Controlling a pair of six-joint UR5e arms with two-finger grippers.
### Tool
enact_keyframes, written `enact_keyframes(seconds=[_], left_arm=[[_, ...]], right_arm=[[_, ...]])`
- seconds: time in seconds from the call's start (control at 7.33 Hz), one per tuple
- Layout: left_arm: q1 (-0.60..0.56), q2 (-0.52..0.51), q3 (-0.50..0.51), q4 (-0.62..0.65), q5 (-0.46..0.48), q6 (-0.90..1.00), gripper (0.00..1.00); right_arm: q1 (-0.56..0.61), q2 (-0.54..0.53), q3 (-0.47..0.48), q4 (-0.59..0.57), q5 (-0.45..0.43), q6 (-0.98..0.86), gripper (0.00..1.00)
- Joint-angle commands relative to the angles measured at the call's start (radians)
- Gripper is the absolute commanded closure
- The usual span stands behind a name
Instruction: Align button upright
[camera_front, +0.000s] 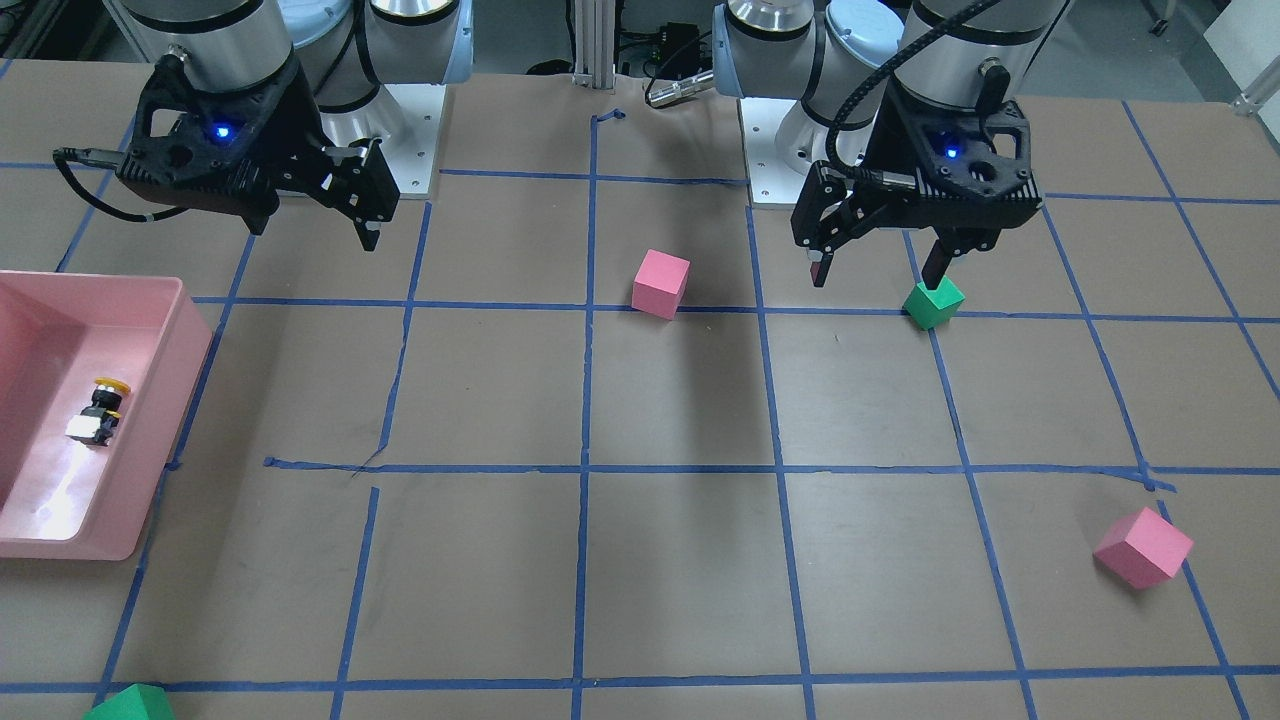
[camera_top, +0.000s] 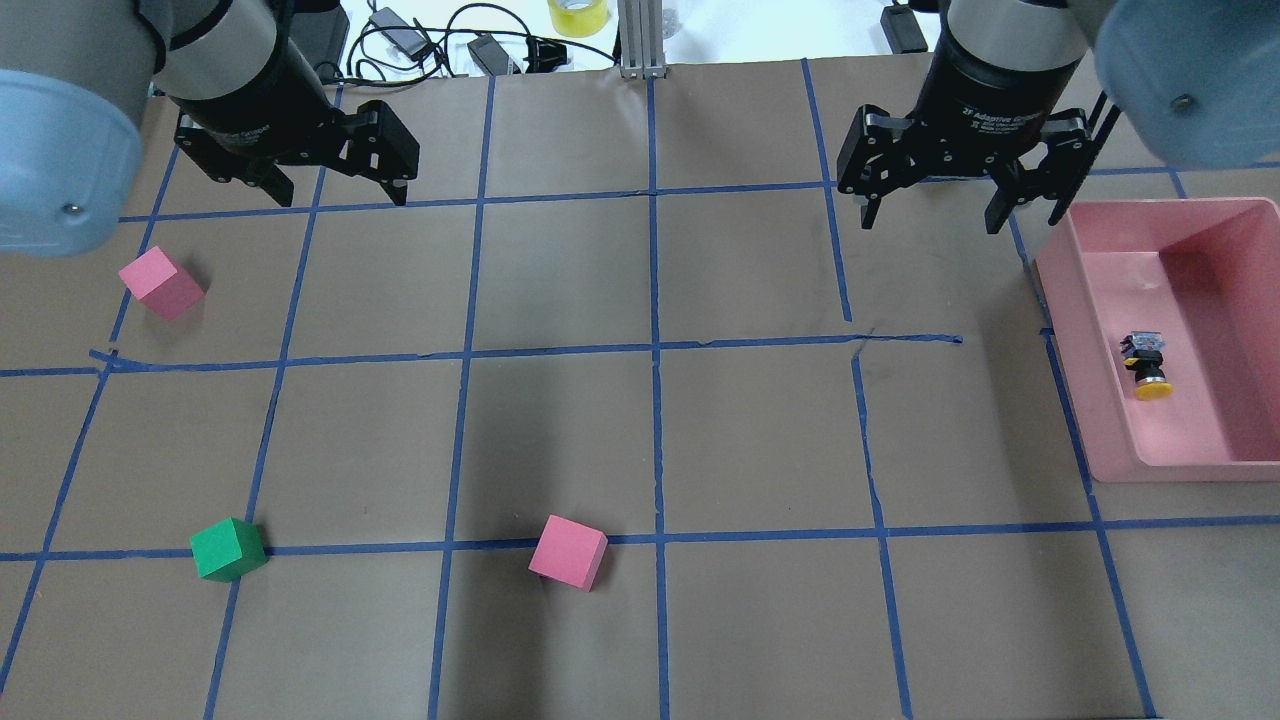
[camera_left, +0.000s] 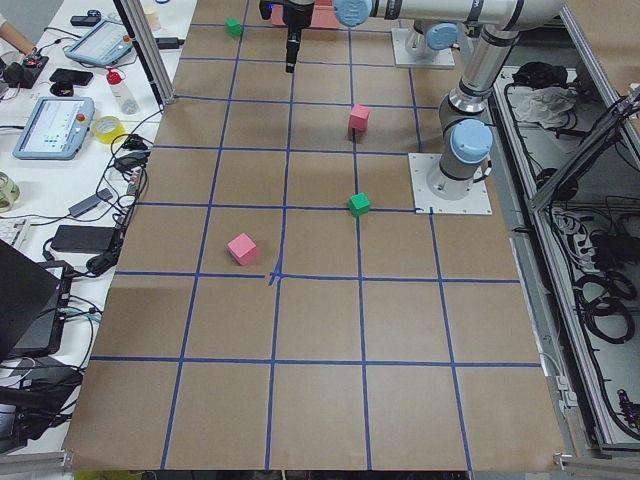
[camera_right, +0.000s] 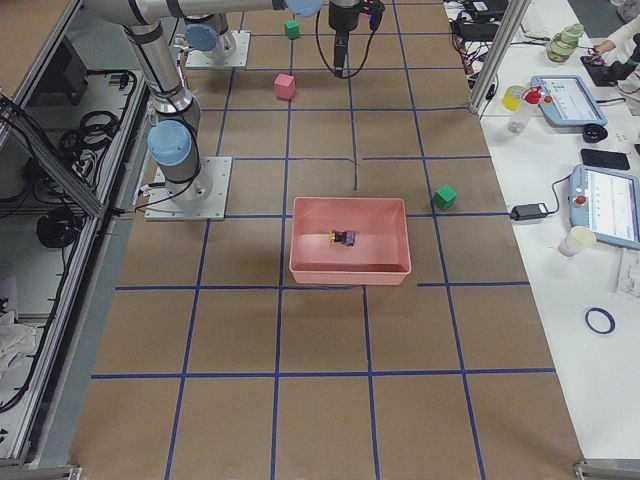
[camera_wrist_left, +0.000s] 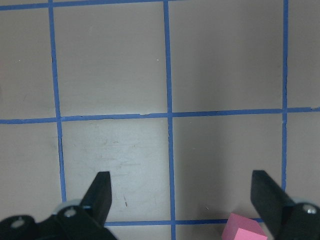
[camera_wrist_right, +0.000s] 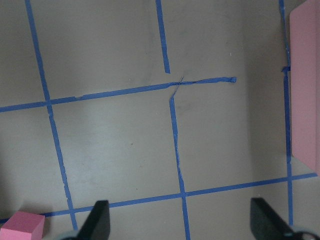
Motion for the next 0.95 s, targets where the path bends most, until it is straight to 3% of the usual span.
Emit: enact_keyframes(seconds=[0.0, 0.82], left_arm=[[0.0, 0.0, 0.0, -0.001, 0.0, 0.0, 0.0], [0.002, -0.005, -0.002, 0.002, -0.001, 0.0, 0.0]], right_arm=[[0.0, 0.0, 0.0, -0.002, -0.005, -0.004, 0.0], [-0.001, 0.026, 0.005, -0.023, -0.002, 0.001, 0.0]])
